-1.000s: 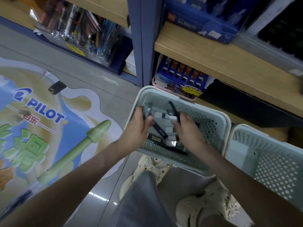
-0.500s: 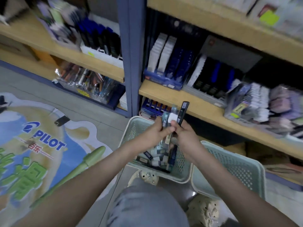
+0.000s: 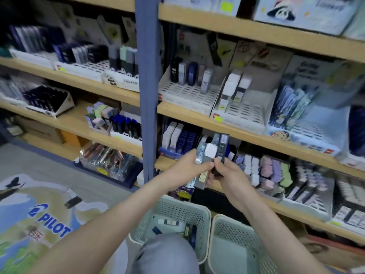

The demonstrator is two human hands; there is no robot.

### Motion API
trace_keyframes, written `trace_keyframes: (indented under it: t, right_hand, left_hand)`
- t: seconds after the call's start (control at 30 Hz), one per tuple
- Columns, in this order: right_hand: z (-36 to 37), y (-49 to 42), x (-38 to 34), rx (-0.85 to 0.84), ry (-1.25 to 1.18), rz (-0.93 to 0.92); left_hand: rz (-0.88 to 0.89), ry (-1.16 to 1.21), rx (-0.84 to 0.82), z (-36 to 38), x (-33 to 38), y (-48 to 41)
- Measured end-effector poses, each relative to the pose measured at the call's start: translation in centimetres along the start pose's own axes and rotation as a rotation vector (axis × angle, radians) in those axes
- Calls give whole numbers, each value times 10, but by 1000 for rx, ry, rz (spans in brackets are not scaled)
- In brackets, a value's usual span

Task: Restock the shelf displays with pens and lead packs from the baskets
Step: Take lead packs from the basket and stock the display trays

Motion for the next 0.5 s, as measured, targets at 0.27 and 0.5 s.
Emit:
trace_keyframes:
  t: [0.27,0.5]
  right_hand:
    - [-47,14,-88,184,64,-223]
    - [-64,26,-112,173,165,-248]
  left_hand:
    - [140,-46,100,10,93,-11]
    - [172,15,84,28,114,-22]
Point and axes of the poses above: each hand's wrist, its own y-axis away from the middle knuckle, its own z-axis out of the palm, x = y × z, the point moved 9 cm from there along -y, towards the middle knuckle, and after that the axes turned 9 degrees about y, right-handed, at the moved point
